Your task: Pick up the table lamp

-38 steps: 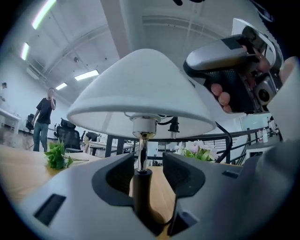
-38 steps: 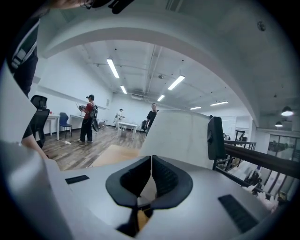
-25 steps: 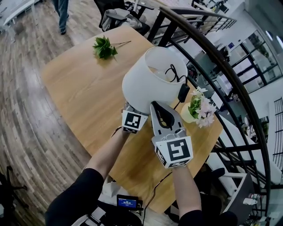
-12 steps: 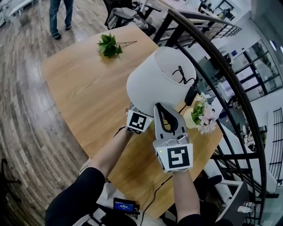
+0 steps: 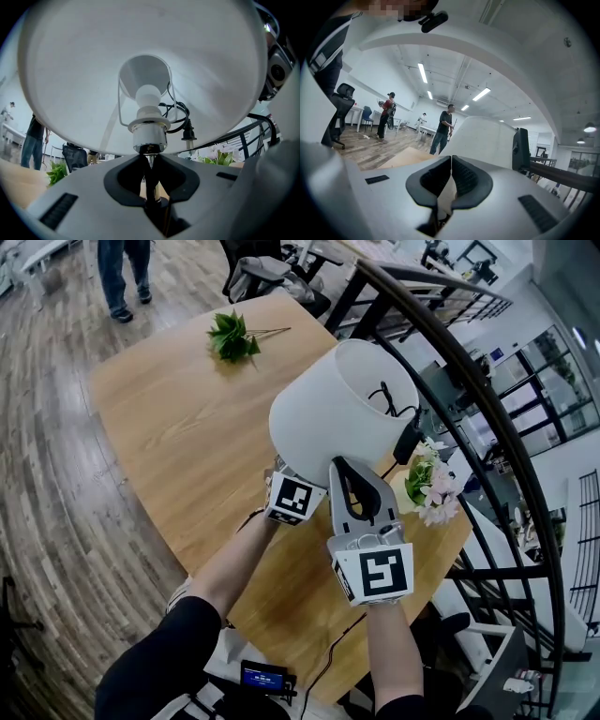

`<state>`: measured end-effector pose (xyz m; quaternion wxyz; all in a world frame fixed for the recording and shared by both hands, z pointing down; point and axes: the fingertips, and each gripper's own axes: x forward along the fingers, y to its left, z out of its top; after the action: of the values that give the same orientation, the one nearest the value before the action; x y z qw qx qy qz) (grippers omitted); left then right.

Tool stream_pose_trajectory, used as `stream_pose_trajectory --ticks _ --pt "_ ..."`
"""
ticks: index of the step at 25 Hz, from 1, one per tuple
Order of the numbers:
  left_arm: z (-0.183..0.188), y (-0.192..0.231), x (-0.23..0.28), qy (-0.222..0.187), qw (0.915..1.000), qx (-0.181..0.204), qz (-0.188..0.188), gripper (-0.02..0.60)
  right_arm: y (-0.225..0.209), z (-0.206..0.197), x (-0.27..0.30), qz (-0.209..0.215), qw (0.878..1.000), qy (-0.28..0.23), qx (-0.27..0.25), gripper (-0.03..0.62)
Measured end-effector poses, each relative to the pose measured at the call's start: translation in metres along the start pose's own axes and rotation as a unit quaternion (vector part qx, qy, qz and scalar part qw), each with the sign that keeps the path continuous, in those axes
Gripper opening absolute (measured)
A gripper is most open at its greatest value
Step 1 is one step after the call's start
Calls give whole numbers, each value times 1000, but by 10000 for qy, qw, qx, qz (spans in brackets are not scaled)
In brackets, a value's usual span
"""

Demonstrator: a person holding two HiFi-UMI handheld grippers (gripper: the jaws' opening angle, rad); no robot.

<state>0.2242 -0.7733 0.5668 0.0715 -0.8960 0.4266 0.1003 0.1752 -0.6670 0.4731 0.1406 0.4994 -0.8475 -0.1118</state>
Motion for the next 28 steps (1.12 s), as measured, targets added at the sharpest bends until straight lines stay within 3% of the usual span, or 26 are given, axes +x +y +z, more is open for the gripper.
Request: stream_pose_trajectory --ticks 13,28 --pt "51 -2 -8 794 9960 -54 -395 77 -16 58 -8 -96 9983 -149 549 32" --pt "160 -19 -32 1476 9866 -276 -633 77 -29 171 -55 -206 9924 -466 1117 32"
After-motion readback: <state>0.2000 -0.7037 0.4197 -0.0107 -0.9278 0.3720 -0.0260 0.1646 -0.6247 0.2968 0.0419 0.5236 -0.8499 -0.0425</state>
